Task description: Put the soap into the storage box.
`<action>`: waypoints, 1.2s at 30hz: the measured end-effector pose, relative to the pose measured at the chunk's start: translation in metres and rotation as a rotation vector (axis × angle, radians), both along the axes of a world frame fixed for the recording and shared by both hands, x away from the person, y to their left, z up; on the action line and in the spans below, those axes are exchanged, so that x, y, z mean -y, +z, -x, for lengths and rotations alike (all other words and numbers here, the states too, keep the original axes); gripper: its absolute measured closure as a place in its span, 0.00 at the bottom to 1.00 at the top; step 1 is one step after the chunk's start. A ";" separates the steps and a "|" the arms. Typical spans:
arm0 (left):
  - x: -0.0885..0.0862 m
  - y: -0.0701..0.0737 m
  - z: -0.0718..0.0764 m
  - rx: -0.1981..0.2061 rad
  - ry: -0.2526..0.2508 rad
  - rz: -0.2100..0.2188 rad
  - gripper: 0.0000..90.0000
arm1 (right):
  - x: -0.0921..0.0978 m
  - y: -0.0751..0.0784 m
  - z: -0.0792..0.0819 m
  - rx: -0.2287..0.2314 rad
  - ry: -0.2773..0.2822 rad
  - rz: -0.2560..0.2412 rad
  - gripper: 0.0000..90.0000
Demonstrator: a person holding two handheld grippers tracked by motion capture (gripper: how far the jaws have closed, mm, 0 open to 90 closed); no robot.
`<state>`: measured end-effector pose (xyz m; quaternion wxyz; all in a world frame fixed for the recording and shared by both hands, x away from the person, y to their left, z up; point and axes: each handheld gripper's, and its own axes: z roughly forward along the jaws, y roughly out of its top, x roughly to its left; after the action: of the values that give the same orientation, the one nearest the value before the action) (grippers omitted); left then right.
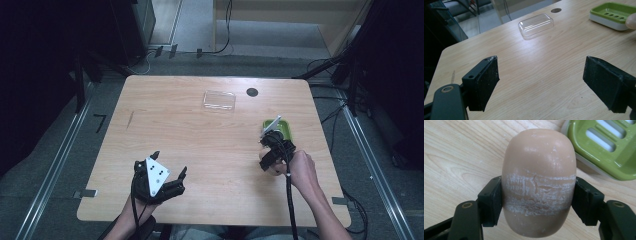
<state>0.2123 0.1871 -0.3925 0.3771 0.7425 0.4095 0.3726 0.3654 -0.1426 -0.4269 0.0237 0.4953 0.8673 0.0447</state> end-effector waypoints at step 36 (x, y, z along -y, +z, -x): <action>0.001 0.000 0.000 -0.001 0.001 -0.007 0.16 | 0.026 0.013 -0.025 0.063 -0.110 -0.036 0.37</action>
<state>0.2123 0.1865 -0.3926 0.3743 0.7438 0.4088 0.3736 0.3908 -0.1683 -0.4138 0.0443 0.5409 0.8366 0.0746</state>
